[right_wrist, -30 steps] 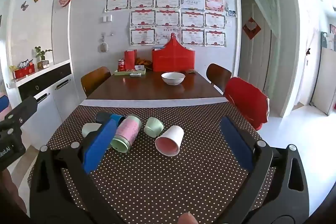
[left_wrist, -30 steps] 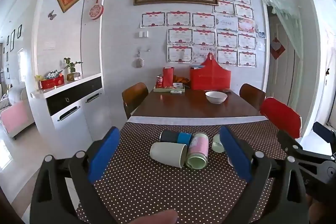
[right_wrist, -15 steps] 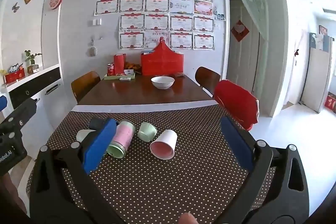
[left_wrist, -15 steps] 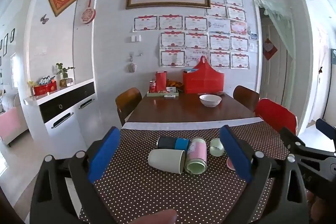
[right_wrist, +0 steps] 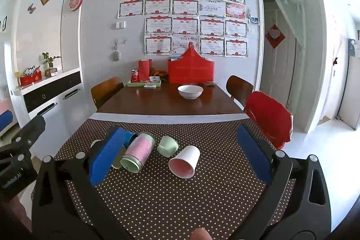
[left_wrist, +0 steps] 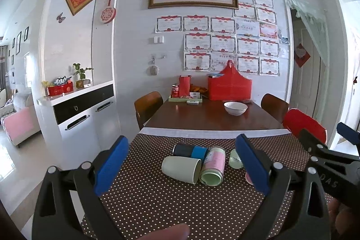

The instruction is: Flip cup upside down

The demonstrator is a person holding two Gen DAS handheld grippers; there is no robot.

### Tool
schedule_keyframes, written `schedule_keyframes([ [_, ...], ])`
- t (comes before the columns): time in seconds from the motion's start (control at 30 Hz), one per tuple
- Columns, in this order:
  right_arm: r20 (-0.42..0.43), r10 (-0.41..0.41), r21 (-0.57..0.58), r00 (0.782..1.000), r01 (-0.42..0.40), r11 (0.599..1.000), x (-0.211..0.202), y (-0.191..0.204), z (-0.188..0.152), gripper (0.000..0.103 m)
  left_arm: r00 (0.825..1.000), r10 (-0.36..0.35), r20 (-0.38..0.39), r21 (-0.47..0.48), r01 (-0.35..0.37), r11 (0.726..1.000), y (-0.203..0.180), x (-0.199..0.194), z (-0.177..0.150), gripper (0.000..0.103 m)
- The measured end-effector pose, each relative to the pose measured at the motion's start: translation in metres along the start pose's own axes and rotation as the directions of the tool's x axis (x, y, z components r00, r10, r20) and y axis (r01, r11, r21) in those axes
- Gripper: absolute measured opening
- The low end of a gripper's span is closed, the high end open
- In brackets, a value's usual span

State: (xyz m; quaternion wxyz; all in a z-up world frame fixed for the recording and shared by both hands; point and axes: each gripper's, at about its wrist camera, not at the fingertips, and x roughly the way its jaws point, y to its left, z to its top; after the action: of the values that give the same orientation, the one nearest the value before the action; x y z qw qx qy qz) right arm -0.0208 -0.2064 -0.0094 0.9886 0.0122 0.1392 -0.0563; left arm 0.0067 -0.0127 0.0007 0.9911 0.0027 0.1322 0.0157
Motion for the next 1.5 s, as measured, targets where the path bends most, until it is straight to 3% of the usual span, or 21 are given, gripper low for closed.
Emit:
schedule_keyframes([
  [1.13,-0.024,0.019,0.016,1.0,-0.019,1.0,0.025,-0.014,0.002,0.097,1.0,-0.001,-0.026,0.034,0.002,0.999,-0.018,0.012,0.001,0.094],
  [1.5,-0.082,-0.012,0.037,0.997,0.015,0.999,0.075,-0.038,-0.007,0.097,0.995,-0.031,-0.094,0.081,0.038,0.996,-0.049,0.065,0.007,0.094],
])
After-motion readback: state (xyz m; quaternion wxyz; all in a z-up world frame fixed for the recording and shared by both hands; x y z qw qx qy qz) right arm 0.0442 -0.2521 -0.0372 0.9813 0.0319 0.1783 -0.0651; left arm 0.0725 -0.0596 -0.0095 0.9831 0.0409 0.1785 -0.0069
